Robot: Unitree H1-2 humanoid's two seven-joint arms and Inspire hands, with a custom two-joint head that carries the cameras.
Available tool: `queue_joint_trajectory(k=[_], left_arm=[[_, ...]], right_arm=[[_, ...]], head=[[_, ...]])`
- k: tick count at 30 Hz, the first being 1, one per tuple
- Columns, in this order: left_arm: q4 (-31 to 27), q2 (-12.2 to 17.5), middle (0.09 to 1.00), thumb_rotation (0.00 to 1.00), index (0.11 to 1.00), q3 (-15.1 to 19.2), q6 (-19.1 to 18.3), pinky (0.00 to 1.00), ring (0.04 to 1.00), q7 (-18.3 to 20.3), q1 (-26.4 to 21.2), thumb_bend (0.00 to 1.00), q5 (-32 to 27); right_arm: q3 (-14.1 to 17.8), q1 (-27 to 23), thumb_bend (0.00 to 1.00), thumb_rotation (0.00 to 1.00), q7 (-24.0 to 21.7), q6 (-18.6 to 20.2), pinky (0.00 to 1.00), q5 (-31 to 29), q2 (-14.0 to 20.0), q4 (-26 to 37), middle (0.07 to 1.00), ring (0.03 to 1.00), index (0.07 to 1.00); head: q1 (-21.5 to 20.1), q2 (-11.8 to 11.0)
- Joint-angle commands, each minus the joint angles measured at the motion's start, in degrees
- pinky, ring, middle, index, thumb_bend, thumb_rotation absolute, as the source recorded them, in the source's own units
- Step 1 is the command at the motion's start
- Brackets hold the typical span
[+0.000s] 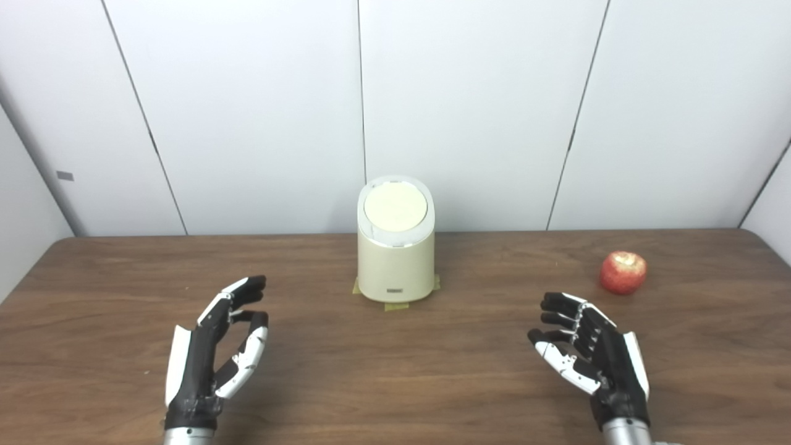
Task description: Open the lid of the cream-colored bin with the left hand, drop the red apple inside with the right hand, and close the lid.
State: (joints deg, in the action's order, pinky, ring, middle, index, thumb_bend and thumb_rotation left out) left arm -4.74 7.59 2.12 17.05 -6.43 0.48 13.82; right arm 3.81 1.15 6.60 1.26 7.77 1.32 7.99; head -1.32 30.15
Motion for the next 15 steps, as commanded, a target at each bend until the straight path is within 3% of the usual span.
queue_joint_trajectory(k=[1, 15], left_arm=[[1.2, -0.4, 0.795, 0.39, 0.778, -0.3, 1.1, 0.67, 0.772, -0.3, 1.2, 0.22, 0.7], [1.3, -0.2, 0.793, 0.39, 0.776, -0.2, 1.3, 0.67, 0.770, -0.3, 1.2, 0.21, 0.7]], right_arm=[[0.0, -1.8, 0.26, 0.07, 0.1, -1.4, 0.57, 0.0, 0.2, 2.1, 0.695, 0.683, 0.665], [-0.1, -1.7, 0.27, 0.07, 0.1, -1.1, 0.57, 0.2, 0.1, 2.6, 0.696, 0.685, 0.664]], head=[[0.0, 0.0], [0.0, 0.1]])
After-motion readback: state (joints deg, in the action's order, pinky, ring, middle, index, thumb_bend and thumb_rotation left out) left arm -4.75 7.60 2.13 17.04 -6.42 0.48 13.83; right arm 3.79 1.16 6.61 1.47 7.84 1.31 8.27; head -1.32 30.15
